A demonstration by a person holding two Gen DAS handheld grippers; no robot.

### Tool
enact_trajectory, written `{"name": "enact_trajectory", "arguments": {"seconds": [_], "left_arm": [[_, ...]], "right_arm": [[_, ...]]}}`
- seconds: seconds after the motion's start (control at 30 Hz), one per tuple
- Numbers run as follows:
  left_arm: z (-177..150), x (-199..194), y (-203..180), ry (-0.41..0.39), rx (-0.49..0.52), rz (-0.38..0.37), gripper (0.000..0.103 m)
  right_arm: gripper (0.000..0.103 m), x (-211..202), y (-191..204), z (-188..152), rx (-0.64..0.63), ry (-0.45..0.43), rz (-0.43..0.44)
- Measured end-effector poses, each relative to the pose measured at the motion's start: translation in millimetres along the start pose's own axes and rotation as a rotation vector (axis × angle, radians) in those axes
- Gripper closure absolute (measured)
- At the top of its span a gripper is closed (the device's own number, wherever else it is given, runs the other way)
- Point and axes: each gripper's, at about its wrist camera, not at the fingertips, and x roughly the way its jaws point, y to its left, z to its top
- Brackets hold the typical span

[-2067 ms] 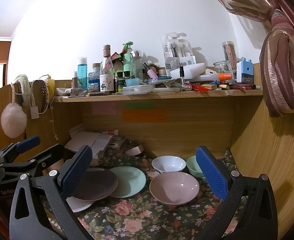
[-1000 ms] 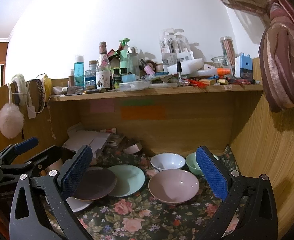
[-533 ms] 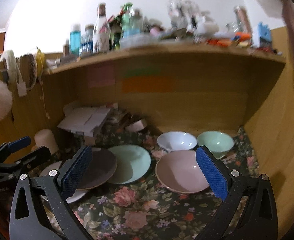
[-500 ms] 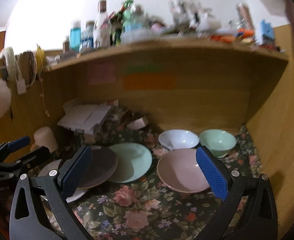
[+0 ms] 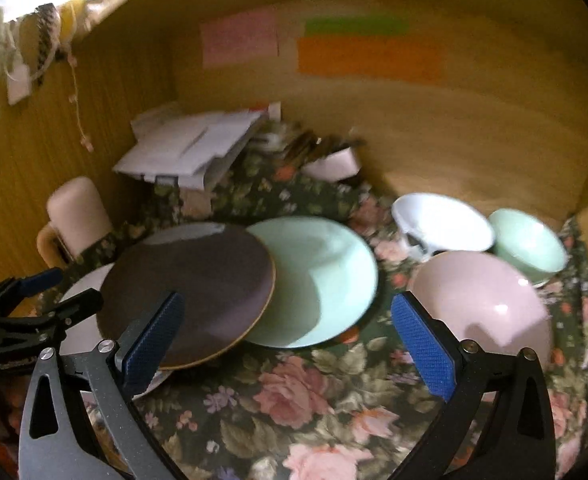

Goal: Organize plates and bowls

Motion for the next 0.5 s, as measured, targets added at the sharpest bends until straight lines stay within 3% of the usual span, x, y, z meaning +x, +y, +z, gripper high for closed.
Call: {"name": "enact_trajectory", "arguments": {"seconds": [0.27, 0.5], "left_arm": [[1.0, 29.6, 19.3, 0.083, -0.076, -0.020, 0.027], [2.8, 49.4, 27.1, 0.139, -0.110, -0.031, 0.048]], "right_arm": [[0.015, 52.4, 1.9, 13.1, 0.005, 0.126, 0.085], [0.032, 90.9, 3.7, 18.2, -0.014, 0.222, 0.107]]}}
